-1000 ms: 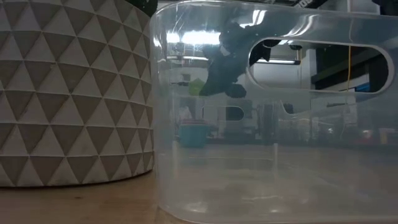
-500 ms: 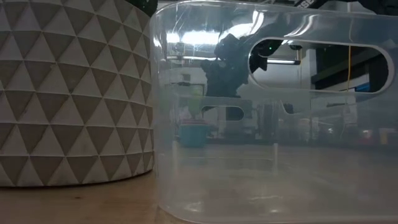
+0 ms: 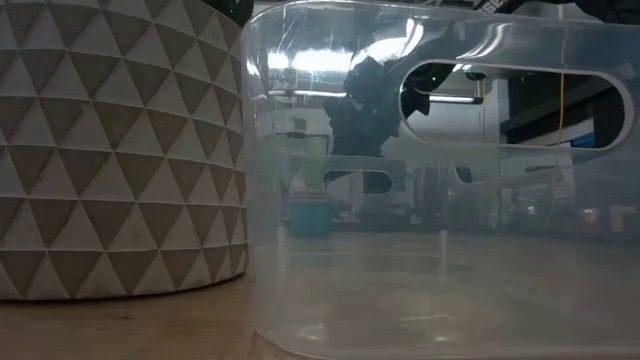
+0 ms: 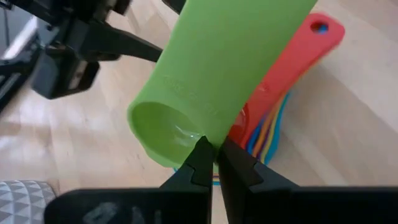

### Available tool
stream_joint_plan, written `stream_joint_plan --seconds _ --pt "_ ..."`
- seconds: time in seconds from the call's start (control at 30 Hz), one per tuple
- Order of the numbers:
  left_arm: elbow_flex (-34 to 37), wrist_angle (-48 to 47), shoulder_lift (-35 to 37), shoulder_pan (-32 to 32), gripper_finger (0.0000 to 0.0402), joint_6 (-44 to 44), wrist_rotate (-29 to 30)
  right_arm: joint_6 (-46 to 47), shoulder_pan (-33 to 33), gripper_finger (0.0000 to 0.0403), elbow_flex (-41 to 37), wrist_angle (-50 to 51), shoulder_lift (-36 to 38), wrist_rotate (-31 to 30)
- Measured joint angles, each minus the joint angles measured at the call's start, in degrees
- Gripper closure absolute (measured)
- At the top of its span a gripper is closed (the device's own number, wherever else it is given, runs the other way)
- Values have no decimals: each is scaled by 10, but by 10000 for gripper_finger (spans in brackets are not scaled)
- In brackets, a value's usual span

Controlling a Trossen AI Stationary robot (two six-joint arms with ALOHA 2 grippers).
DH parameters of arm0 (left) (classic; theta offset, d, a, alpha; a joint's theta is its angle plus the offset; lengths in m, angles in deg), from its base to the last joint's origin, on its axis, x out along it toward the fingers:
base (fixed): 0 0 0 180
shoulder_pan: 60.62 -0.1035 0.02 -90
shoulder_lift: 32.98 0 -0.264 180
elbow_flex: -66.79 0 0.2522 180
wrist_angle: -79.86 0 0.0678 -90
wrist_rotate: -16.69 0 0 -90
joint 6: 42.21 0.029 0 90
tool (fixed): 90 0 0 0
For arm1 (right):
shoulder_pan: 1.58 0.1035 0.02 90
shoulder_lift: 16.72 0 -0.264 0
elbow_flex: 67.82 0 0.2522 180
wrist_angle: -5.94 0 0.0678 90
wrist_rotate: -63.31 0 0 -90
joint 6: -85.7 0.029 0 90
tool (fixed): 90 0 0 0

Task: Nest measuring cups in basket
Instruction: Stack the green measuring cup on top of the red measuring cup

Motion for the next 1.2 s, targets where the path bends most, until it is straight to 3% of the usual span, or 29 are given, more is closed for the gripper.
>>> stream_joint_plan --seconds 0.4,0.77,1.2 --pt "0 15 -23 19 266 0 25 0 0 386 0 1 -11 -2" --pt "0 15 -23 19 266 0 26 0 0 330 0 1 -11 -2" --pt "0 15 -23 19 266 0 25 2 -14 325 0 -7 -11 10"
